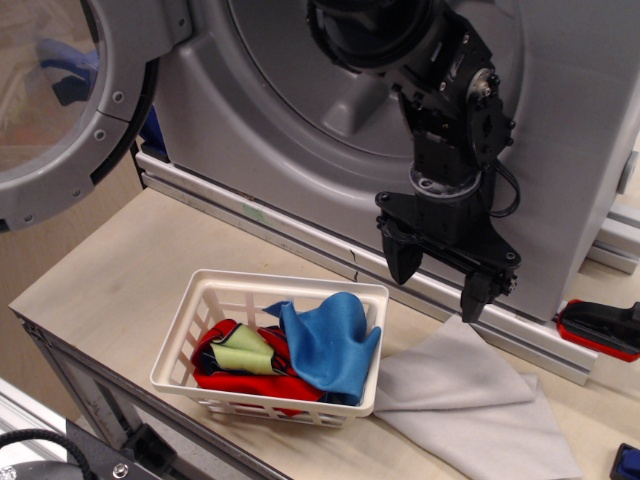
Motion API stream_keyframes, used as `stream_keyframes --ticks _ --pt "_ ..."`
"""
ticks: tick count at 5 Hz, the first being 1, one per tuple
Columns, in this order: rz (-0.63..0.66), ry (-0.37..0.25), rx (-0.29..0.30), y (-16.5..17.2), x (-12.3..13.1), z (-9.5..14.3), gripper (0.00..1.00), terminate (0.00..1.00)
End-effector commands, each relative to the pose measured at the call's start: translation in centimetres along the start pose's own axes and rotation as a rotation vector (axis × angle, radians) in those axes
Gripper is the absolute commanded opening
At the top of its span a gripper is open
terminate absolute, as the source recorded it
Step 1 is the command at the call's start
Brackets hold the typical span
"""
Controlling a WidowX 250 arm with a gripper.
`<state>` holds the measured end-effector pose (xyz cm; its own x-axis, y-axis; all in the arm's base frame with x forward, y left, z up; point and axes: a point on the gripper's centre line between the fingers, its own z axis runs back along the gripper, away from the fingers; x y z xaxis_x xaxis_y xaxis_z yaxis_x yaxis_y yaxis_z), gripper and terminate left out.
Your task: Put clothes in laundry machine
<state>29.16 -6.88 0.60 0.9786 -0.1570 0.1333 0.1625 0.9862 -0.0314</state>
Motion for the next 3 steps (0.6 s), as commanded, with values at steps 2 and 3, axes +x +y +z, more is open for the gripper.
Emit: stream_keyframes --ticks 2,3 --pt "0.071 -0.035 -0.033 2.0 -0.5 3.3 1.0 0.0" --pt "0.147 -0.088 -0.052 4.4 -1.3 5.6 1.0 0.0"
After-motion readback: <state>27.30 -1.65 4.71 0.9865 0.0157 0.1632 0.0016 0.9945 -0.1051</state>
